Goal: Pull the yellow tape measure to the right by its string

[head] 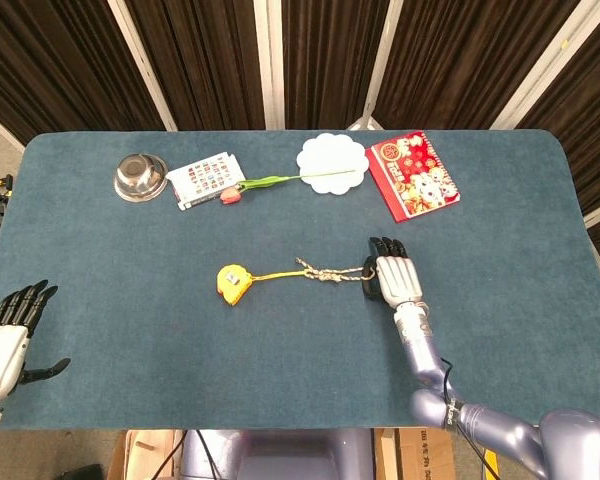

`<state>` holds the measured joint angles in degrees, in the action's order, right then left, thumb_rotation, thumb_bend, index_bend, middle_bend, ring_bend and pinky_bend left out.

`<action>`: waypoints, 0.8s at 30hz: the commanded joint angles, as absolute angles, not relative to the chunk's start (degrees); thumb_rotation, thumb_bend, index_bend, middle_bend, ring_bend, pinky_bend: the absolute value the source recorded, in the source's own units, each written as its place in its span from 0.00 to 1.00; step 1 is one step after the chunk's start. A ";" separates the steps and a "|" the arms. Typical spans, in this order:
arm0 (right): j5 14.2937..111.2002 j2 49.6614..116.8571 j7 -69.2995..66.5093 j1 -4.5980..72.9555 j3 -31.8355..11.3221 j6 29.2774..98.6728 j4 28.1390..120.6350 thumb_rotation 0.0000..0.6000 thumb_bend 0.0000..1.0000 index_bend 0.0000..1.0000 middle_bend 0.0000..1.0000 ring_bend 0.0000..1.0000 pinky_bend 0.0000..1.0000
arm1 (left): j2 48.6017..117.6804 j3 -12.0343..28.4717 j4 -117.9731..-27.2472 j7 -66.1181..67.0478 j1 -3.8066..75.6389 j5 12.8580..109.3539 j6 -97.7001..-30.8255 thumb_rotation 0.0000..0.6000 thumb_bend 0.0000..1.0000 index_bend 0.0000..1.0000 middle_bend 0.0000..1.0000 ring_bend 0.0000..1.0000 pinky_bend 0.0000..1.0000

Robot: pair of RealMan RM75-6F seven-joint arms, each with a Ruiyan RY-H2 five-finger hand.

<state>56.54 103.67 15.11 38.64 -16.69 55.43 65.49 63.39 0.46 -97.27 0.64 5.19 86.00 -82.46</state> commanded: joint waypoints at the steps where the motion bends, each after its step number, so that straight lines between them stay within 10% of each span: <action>1: 56.43 103.66 15.18 38.63 -16.76 55.52 65.63 1.00 0.46 0.60 0.14 0.00 0.00 | 63.38 0.45 -97.28 0.60 5.18 85.98 -82.46 1.00 0.00 0.00 0.00 0.00 0.00; 24: 49.31 93.62 13.81 35.94 -21.86 57.63 83.06 1.00 0.46 0.62 0.14 0.00 0.00 | 63.31 0.35 -97.35 0.28 5.08 86.40 -82.84 1.00 0.00 0.00 0.00 0.00 0.00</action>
<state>50.67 94.84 13.58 36.43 -21.15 57.41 81.58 63.31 0.35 -97.35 0.28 5.09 86.40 -82.84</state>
